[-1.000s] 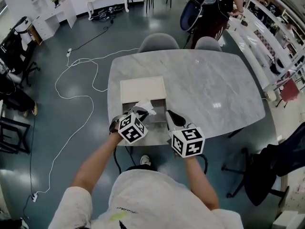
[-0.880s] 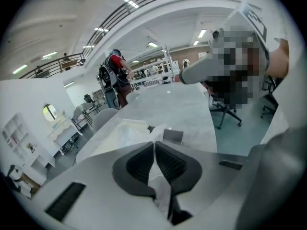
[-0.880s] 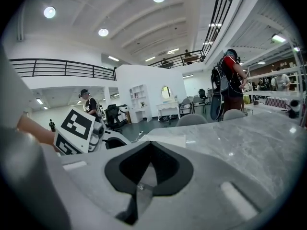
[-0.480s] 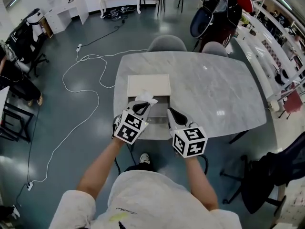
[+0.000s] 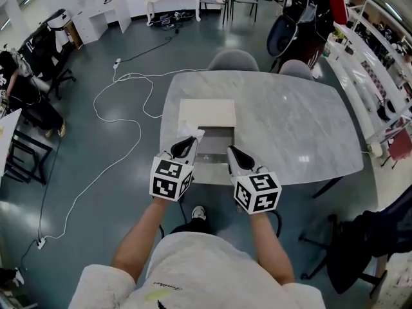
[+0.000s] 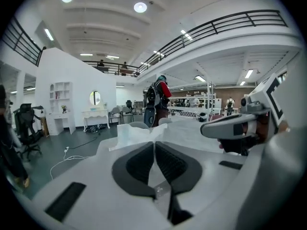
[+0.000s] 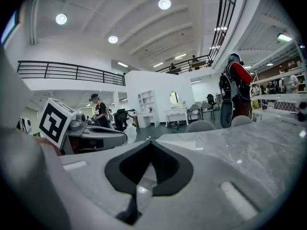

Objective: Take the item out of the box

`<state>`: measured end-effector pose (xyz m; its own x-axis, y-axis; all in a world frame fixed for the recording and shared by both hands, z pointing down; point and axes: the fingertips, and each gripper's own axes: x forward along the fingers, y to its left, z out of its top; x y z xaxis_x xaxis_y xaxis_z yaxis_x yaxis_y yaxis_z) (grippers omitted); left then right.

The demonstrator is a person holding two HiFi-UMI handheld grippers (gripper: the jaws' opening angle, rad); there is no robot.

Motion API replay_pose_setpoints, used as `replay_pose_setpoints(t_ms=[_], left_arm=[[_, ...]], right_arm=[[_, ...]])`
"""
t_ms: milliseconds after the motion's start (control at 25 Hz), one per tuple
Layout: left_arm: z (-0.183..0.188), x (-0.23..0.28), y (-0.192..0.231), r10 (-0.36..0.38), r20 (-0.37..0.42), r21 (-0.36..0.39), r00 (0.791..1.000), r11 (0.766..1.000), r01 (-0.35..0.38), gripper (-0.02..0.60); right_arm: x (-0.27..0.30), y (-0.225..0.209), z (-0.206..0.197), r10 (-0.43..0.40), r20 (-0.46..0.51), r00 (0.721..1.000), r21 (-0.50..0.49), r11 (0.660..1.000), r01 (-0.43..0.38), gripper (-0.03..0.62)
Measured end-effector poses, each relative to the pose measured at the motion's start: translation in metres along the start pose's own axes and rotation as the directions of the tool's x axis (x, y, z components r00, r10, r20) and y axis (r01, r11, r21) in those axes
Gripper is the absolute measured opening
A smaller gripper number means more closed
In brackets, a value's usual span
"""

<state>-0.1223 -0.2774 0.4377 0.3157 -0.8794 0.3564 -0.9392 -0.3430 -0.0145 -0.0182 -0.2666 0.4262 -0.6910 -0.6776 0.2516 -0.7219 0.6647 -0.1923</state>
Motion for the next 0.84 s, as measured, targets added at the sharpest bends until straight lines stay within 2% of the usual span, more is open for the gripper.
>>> replay_pose_setpoints(t_ms=[320, 840], left_arm=[[-0.010, -0.010, -0.008, 0.008, -0.002, -0.035, 1.000, 0.999, -0.009, 0.020], [-0.011, -0.011, -0.016, -0.005, 0.000, -0.039, 1.000, 0.999, 0.005, 0.020]], right_arm=[[-0.013, 0.002, -0.002, 0.001, -0.003, 1.000, -0.010, 1.000, -0.001, 0.005], [-0.021, 0.001, -0.004, -0.009, -0.006, 1.000, -0.015, 1.000, 0.009, 0.005]])
